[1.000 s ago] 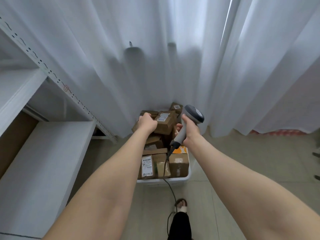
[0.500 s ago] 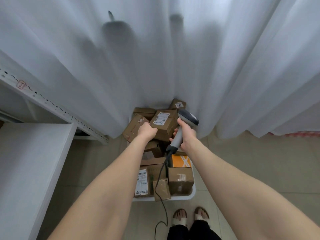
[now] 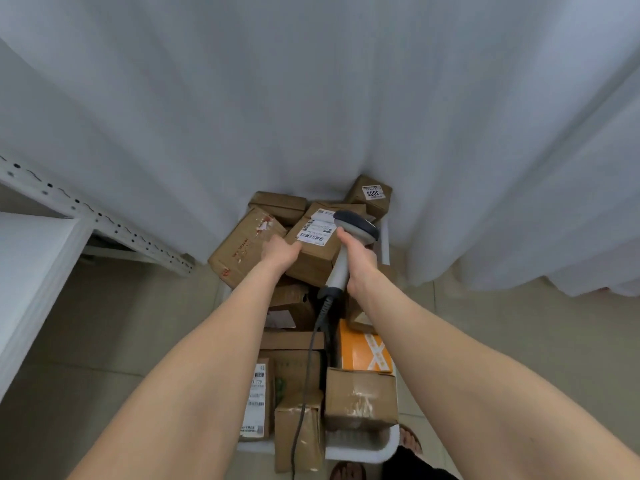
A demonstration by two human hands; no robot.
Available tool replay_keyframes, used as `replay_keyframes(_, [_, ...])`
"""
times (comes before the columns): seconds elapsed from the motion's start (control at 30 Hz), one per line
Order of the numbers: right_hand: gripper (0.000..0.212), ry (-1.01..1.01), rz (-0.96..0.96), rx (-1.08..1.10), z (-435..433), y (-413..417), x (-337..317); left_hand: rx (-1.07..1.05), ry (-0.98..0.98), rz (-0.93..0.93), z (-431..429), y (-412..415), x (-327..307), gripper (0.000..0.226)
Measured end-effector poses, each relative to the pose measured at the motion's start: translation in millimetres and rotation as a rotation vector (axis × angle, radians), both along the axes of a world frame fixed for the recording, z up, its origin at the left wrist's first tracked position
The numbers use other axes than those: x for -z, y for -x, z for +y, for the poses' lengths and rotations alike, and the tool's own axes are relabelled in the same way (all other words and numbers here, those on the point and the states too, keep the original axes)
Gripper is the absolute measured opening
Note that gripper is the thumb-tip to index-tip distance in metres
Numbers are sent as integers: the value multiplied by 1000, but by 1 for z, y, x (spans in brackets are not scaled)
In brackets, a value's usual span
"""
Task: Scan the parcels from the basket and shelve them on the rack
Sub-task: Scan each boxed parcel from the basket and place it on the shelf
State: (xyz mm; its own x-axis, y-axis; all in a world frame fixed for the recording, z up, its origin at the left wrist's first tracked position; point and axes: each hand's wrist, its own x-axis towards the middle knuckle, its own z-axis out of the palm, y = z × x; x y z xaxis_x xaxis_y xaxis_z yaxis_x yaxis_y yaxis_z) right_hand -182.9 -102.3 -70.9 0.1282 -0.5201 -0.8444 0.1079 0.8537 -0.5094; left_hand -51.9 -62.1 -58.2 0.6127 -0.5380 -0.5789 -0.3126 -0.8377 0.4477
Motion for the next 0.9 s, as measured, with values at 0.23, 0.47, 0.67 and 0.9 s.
replay_keyframes(0.23, [68,-19,-4,-8,-13,-8,34,-33,6,-44,-15,-13,34,53])
replay_keyframes(0.47, [67,-21,39,-35,-14,-6,32,-124,17,18,-16,-13,35,51])
replay_keyframes(0.67, [73,-7,55,-46,-6,3,-1,-245,69,103,-3,-10,11,56])
replay_keyframes(0.9, [70,-19,-2,-47,14,19,-69,-327,94,159,21,-7,-54,52])
